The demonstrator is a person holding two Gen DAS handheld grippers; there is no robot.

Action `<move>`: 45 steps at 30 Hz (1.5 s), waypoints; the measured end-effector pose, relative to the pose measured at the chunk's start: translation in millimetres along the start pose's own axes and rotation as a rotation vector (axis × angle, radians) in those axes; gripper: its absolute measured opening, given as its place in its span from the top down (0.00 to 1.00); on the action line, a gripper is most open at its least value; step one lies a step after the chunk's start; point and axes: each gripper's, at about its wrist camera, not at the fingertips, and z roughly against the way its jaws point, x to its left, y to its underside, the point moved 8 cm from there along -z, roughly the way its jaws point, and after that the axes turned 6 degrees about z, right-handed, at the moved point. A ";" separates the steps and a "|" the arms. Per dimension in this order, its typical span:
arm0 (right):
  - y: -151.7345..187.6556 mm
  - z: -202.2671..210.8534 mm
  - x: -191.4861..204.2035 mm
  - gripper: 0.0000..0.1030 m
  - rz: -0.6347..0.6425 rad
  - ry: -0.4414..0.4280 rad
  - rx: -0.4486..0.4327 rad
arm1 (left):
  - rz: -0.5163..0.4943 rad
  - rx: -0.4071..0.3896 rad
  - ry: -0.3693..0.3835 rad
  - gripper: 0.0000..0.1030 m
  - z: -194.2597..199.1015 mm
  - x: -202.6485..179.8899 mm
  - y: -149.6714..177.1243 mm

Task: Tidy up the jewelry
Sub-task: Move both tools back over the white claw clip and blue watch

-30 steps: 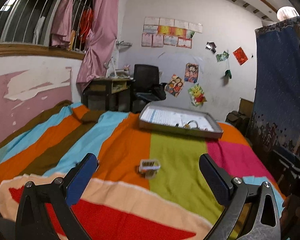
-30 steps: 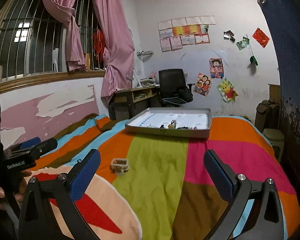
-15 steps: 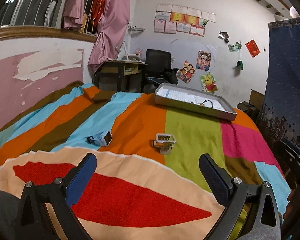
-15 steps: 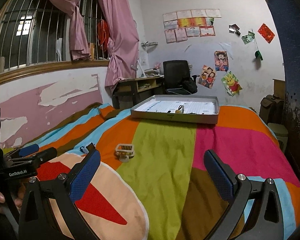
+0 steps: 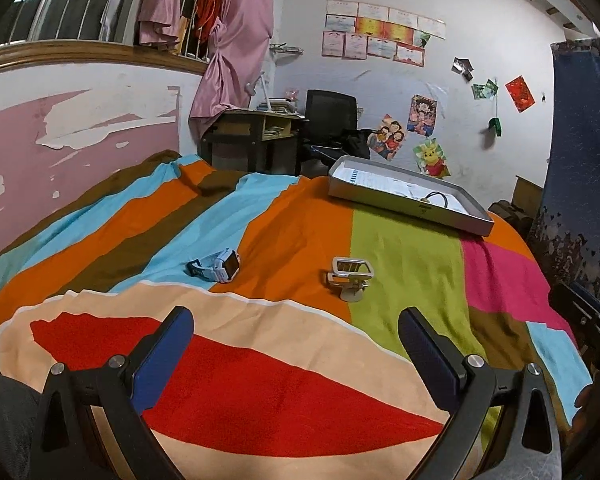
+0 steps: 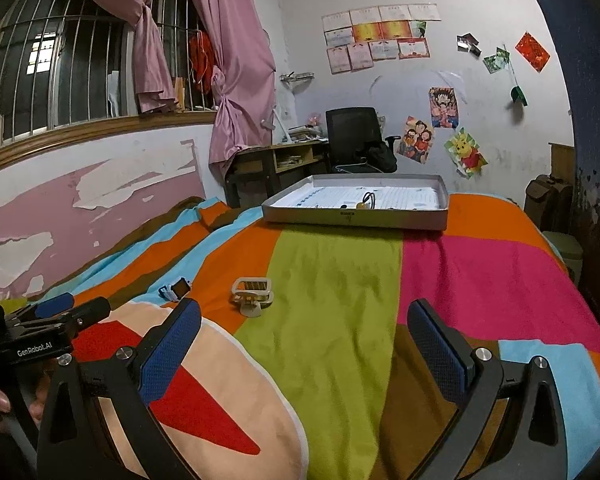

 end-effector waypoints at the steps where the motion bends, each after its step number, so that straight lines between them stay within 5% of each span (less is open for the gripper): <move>1: 0.4 -2.3 1.4 0.01 0.001 -0.002 0.001 | 0.002 0.001 -0.004 0.00 -1.2 1.1 -0.4; 32: -68.6 -109.6 38.6 0.01 0.015 -0.080 -0.067 | 0.035 -0.005 -0.157 0.00 -82.5 65.4 -84.2; 45: -31.6 -194.9 67.0 0.01 -0.011 -0.112 0.044 | -0.115 0.127 -0.116 0.00 -161.2 91.5 -71.6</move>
